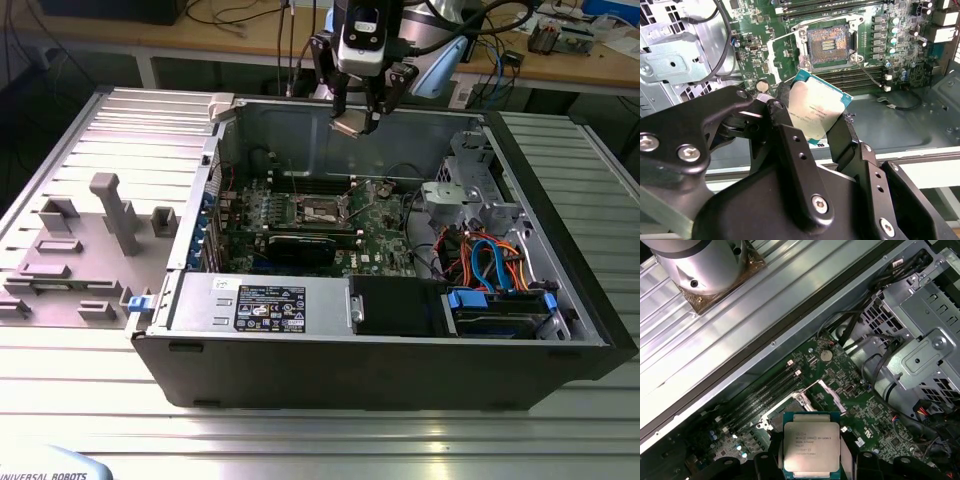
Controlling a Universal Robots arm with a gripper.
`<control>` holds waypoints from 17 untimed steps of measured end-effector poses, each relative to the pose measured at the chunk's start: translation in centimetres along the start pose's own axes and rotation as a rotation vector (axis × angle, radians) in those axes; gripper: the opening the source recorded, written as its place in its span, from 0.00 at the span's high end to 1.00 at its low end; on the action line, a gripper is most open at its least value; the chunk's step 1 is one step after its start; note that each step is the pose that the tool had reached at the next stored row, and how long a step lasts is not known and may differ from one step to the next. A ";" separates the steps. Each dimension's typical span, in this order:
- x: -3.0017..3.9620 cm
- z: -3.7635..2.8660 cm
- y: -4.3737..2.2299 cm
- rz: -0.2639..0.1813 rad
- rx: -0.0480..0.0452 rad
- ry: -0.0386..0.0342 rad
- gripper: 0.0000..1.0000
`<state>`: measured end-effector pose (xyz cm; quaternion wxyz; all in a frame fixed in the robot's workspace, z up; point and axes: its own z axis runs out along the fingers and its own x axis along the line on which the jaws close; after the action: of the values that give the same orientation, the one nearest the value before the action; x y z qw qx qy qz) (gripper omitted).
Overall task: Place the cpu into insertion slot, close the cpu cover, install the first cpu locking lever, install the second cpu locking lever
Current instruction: 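Place the cpu into insertion slot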
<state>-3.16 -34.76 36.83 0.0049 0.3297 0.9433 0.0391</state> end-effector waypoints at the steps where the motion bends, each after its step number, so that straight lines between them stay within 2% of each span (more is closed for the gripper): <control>1: 0.00 0.00 0.00 0.008 -0.0002 -0.0006 0.46; 17: 0.00 0.06 -0.01 0.074 -0.0012 -0.0057 0.46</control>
<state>-3.16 -34.76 36.77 0.0064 0.3642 0.9305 0.0389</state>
